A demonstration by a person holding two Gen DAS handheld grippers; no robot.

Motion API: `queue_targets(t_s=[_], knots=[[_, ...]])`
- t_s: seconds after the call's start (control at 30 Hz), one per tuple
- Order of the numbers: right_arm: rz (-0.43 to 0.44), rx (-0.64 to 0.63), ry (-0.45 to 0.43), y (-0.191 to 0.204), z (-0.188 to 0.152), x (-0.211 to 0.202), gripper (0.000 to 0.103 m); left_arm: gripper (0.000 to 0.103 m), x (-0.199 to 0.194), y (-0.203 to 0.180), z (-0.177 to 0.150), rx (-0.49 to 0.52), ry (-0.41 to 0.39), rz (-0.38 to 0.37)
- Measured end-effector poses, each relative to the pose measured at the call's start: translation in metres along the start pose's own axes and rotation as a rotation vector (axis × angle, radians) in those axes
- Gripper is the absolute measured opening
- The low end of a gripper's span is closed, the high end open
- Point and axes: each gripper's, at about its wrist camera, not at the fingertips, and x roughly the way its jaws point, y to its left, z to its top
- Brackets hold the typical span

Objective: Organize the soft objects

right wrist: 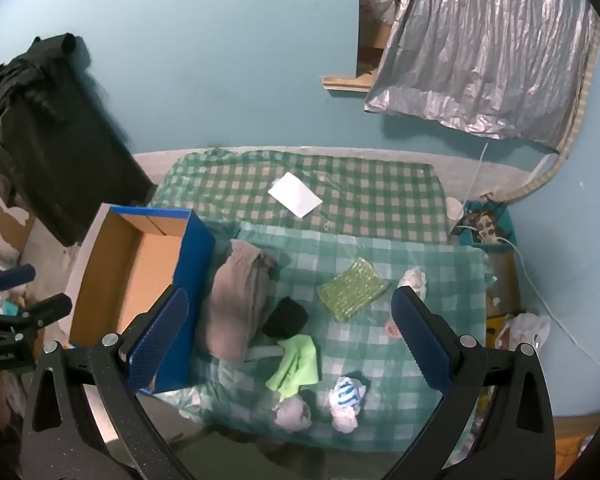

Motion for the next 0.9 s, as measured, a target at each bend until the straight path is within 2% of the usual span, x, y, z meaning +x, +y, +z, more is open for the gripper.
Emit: queue_targets(t_s=[0.77, 0.9], knots=[[0.005, 0.006, 0.011, 0.0019, -0.0048, 0.0009, 0.101, 0.09, 0.0012, 0.0007, -0.0057, 0.0, 0.006, 0.0], [0.006, 0.006, 0.012, 0.0018, -0.0046, 0.0007, 0.101, 0.087, 0.0011, 0.0013, -0.0045, -0.005, 0.009, -0.011]])
